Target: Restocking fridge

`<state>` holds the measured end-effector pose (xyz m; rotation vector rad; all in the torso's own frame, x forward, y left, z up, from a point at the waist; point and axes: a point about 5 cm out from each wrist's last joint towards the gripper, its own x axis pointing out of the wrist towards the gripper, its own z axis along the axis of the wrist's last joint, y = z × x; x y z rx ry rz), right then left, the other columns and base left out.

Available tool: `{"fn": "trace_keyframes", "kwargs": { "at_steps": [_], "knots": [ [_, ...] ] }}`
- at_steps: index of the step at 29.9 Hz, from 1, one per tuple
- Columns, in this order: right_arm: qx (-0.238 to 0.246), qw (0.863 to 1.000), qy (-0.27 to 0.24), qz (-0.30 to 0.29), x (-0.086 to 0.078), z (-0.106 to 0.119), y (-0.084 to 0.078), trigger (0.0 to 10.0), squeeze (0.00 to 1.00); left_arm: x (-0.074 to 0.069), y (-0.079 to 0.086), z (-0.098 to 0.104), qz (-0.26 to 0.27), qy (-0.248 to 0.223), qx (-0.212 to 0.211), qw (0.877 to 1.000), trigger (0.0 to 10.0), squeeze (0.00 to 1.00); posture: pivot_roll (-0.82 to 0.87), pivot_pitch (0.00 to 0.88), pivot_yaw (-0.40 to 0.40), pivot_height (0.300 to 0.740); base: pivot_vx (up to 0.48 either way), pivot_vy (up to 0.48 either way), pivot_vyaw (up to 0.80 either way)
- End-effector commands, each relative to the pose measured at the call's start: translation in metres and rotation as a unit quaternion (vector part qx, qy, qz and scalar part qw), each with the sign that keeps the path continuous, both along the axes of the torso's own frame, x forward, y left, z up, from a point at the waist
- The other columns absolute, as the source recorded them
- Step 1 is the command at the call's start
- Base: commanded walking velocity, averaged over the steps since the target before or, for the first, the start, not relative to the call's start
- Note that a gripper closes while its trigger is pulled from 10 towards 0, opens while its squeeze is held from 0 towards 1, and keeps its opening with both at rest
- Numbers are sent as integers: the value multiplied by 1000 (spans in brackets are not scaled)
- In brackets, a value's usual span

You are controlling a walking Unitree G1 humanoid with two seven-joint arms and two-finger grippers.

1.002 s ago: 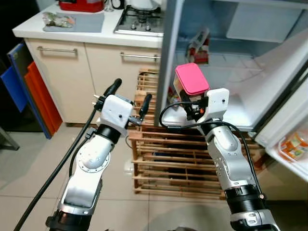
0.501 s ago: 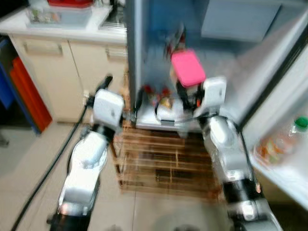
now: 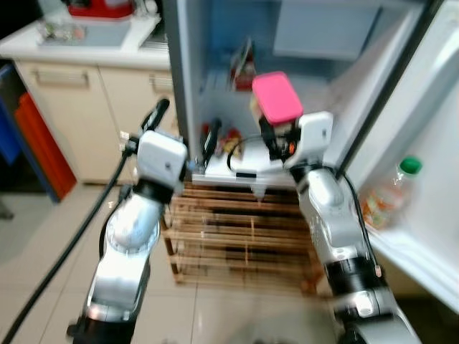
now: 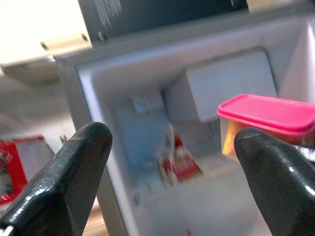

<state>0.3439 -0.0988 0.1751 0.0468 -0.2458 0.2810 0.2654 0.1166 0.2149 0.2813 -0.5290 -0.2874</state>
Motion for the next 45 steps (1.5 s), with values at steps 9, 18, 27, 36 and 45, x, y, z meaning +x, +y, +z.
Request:
{"fn": "trace_keyframes", "kwargs": {
  "at_steps": [9,18,27,36,45],
  "knots": [
    [4,1000,-15,6,5,7,4,0,0,-4,0,-2,-6,8,-6,1000,10000,0,50,0,-41,740,458,0,0],
    [16,999,-35,36,3,20,16,0,0,-7,-1,3,-7,-10,-14,1000,10000,0,45,0,-46,740,255,0,0],
    [25,998,-28,44,12,25,25,0,0,-8,-3,0,-13,-1,-11,1000,10000,0,58,0,-52,740,0,0,0],
    [21,998,-3,55,16,14,35,0,0,-10,-3,-6,-13,12,-3,1000,10000,0,78,0,-64,740,0,0,0],
    [29,996,-10,87,18,22,52,0,0,-12,0,-8,-9,17,2,1000,10000,0,101,0,-73,740,0,0,0]
  ]
}}
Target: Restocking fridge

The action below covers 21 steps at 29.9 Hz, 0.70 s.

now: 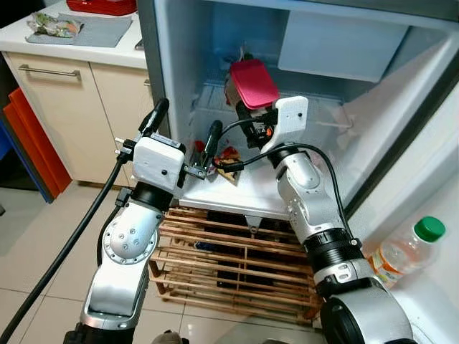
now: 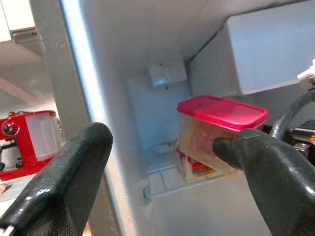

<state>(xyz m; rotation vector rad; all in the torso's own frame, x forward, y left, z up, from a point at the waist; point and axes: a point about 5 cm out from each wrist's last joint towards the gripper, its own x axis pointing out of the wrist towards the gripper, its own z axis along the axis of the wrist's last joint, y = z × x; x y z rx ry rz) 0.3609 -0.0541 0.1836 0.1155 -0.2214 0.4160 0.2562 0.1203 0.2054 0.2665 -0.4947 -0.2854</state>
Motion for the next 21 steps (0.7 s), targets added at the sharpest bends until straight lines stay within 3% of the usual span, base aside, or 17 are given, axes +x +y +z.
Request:
{"fn": "trace_keyframes", "kwargs": {
  "at_steps": [1,16,21],
  "knots": [
    [8,999,-27,19,0,15,9,0,0,-3,-4,2,-10,-1,8,1000,10000,0,101,0,-73,740,0,0,0],
    [4,999,-16,38,2,10,22,0,0,-3,-4,0,-7,3,11,1000,10000,0,107,0,-78,740,0,0,0],
    [-2,999,-18,34,2,9,16,0,0,-3,-4,0,-6,4,10,1000,10000,0,106,0,-78,740,0,0,0]
  ]
}}
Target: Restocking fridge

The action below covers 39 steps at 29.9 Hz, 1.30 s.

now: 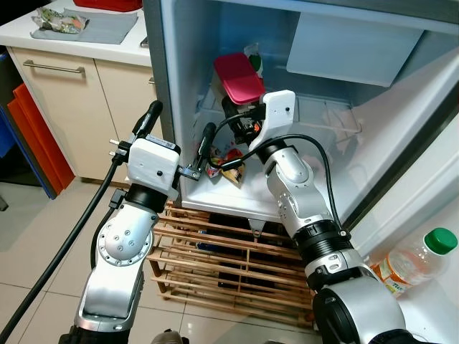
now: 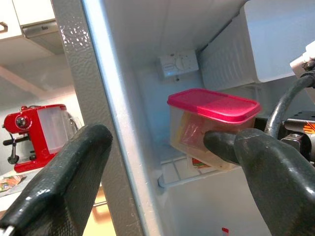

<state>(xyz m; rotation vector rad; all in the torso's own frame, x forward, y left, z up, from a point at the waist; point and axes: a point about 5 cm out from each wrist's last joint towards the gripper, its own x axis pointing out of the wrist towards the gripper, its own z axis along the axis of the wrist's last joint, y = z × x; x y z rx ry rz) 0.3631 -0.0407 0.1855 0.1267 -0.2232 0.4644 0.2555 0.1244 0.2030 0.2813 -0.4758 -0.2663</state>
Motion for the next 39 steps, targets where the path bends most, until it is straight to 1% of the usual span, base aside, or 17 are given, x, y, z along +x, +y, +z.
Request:
{"fn": "trace_keyframes", "kwargs": {
  "at_steps": [1,3,4,5,7,8,15,18,20,21,22,23,24,25,29,33,39],
  "knots": [
    [-7,1000,-17,8,0,6,1,0,0,-3,-8,2,-18,-3,5,1000,10000,0,106,0,-78,740,0,0,0],
    [-17,1000,-11,-9,-3,0,-16,0,0,-4,-7,2,-15,-3,5,1000,10000,0,103,0,-81,740,0,0,0],
    [-17,1000,-11,-9,-3,0,-16,0,0,-4,-7,2,-15,-3,5,1000,10000,0,103,0,-81,740,0,0,0],
    [-20,1000,-3,-15,-9,-7,-24,0,0,-4,-7,2,-15,-2,4,1000,10000,0,99,0,-80,740,0,0,0],
    [-21,1000,0,-16,-12,-9,-26,0,0,-4,-8,2,-16,-2,3,1000,10000,0,95,0,-79,740,0,0,0],
    [-25,1000,7,-16,-20,-15,-31,0,0,-5,-9,2,-19,-1,2,1000,10000,0,90,0,-78,740,0,0,0],
    [-26,999,33,-35,-44,-30,-48,0,0,-6,-13,-2,-35,10,-1,999,10000,0,51,0,-62,740,0,0,0],
    [-42,996,58,-53,-46,-42,-58,0,0,-3,-16,-4,-44,21,-5,999,10000,0,43,0,-56,740,0,0,0],
    [-62,994,74,-56,-44,-52,-61,0,0,0,-17,-12,-51,53,-19,997,10000,0,40,0,-51,740,0,0,0],
    [-62,994,74,-56,-44,-52,-61,0,0,0,-17,-12,-51,53,-19,997,10000,0,40,0,-51,740,0,0,0],
    [-75,989,116,-61,-42,-69,-64,0,0,5,-18,-31,-57,118,-27,991,10000,0,45,0,-49,740,0,0,0],
    [-75,989,116,-61,-42,-69,-64,0,0,5,-18,-31,-57,118,-27,991,10000,0,45,0,-49,740,0,0,0],
    [-92,983,145,-63,-42,-80,-66,0,0,8,-17,-42,-57,151,-31,986,10000,0,42,0,-47,740,0,0,0],
    [-100,981,153,-65,-42,-84,-67,0,0,8,-16,-45,-55,158,-32,985,10000,0,42,0,-46,740,0,0,0],
    [-120,975,175,-70,-40,-95,-69,0,0,6,-15,-46,-58,164,-35,984,10000,0,49,0,-45,740,0,0,0],
    [-134,966,194,-102,-35,-106,-74,0,0,-1,-16,-46,-64,165,-31,984,10000,0,61,0,-52,740,0,0,0],
    [-140,960,196,-140,-26,-111,-67,0,0,-14,-18,-47,-71,171,-28,982,10000,0,80,0,-56,740,0,0,0]
  ]
}}
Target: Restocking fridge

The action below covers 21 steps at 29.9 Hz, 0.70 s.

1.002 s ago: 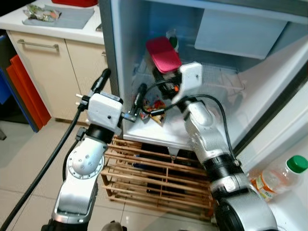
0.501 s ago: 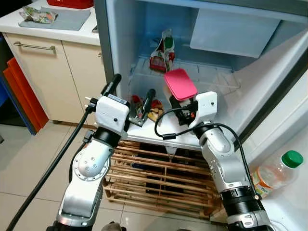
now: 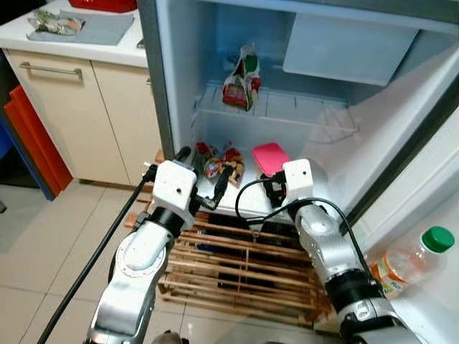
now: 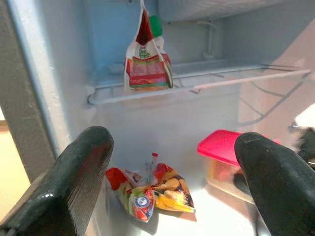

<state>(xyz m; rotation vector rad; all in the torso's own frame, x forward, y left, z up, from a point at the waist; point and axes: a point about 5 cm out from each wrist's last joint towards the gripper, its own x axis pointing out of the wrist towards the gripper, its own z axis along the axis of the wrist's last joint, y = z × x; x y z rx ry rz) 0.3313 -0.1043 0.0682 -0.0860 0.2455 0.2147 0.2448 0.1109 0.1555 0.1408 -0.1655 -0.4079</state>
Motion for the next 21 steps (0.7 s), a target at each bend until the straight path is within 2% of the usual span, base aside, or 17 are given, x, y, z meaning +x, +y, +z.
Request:
{"fn": "trace_keyframes", "kwargs": {
  "at_steps": [1,12,15,17,19,21],
  "knots": [
    [1,1000,-11,-29,7,4,-3,0,0,-5,-4,1,-11,3,0,1000,10000,0,82,0,-53,740,0,0,0],
    [47,993,11,-106,18,0,1,0,0,-31,-3,3,-20,16,12,1000,10000,0,144,81,-52,740,0,0,0],
    [80,989,18,-124,26,7,3,0,0,-36,-5,3,-24,24,16,999,10000,0,164,103,-59,740,0,0,0],
    [97,987,14,-129,33,17,5,0,0,-43,-11,1,-47,22,51,997,10000,0,179,121,-67,740,0,0,0],
    [123,984,8,-132,41,30,8,0,0,-56,-17,1,-60,30,51,996,10000,0,200,147,-78,740,0,0,0],
    [128,983,8,-129,43,33,10,0,0,-57,-16,0,-57,35,49,997,10000,0,200,147,-78,740,0,0,0]
  ]
}}
